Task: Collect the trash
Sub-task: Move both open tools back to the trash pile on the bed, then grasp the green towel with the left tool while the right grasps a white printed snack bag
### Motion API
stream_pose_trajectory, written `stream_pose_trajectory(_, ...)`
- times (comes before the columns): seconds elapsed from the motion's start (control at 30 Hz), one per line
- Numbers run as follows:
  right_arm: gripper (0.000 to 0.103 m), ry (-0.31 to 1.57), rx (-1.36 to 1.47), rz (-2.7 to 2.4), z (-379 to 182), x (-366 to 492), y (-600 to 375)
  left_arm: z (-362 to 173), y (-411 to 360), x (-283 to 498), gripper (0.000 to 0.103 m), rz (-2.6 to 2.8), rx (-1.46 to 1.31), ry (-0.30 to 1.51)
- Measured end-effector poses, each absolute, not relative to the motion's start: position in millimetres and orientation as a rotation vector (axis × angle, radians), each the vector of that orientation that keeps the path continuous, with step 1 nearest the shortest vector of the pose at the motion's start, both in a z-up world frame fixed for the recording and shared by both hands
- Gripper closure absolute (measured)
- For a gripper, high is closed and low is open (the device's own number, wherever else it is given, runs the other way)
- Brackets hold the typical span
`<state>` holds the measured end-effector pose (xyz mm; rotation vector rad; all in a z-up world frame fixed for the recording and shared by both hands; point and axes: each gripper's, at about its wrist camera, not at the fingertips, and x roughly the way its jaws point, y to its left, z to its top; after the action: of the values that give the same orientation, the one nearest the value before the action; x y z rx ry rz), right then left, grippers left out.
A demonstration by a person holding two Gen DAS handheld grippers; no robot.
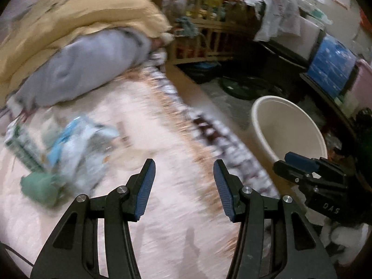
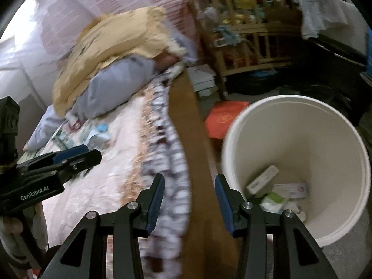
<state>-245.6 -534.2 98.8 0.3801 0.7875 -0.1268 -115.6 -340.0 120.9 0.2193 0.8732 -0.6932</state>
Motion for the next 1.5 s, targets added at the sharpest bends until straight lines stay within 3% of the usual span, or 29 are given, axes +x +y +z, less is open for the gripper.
stream_pose_trajectory(0.57, 0.059, 0.881, 0.298, 0.123, 87.2, -173.0, -425.6, 92.3, -159.0, -44.2, 0.052, -0.360, -0.013, 0.946)
stream_pose_trajectory(0.7, 0.059, 0.908, 0.283, 0.166, 80.6, -151.9, -405.6, 84.7, -140.4, -27.0, 0.040, -0.343, -0.130, 0.954)
stream_pose_trajectory(0.83, 0.059, 0.920, 0.306, 0.215, 76.0, -128.2, -390.1, 69.0, -139.2, -11.6, 0.039, -0.327, -0.198, 0.985)
stream_pose_trajectory(0.87, 0.057, 0.926, 0.309, 0.227, 74.4, -121.1, -385.9, 64.2, -138.8, -7.6, 0.039, -0.324, -0.216, 0.996)
stream_pose_trajectory(0.93, 0.027, 0.941, 0.316, 0.255, 70.0, -103.7, -376.2, 57.5, -135.5, -0.2, 0.037, -0.328, -0.261, 1.009)
stream_pose_trajectory(1.0, 0.024, 0.943, 0.345, 0.286, 66.6, -88.6, -369.6, 54.0, -132.8, 5.4, 0.035, -0.327, -0.303, 1.003)
stream_pose_trajectory(1.17, 0.024, 0.953, 0.396, 0.306, 58.8, -48.8, -361.8, 45.0, -123.4, 16.2, 0.028, -0.336, -0.389, 1.013)
stream_pose_trajectory(1.4, 0.024, 0.975, 0.487, 0.280, 41.3, -8.5, -357.4, 37.6, -110.1, 26.2, 0.028, -0.341, -0.525, 1.029)
stream_pose_trajectory(1.47, 0.037, 0.957, 0.481, 0.265, 40.5, -7.1, -356.5, 34.9, -109.3, 27.6, 0.028, -0.328, -0.553, 1.034)
stream_pose_trajectory(1.5, 0.055, 0.950, 0.462, 0.250, 41.2, -7.6, -355.9, 33.8, -109.3, 27.5, 0.028, -0.324, -0.567, 1.035)
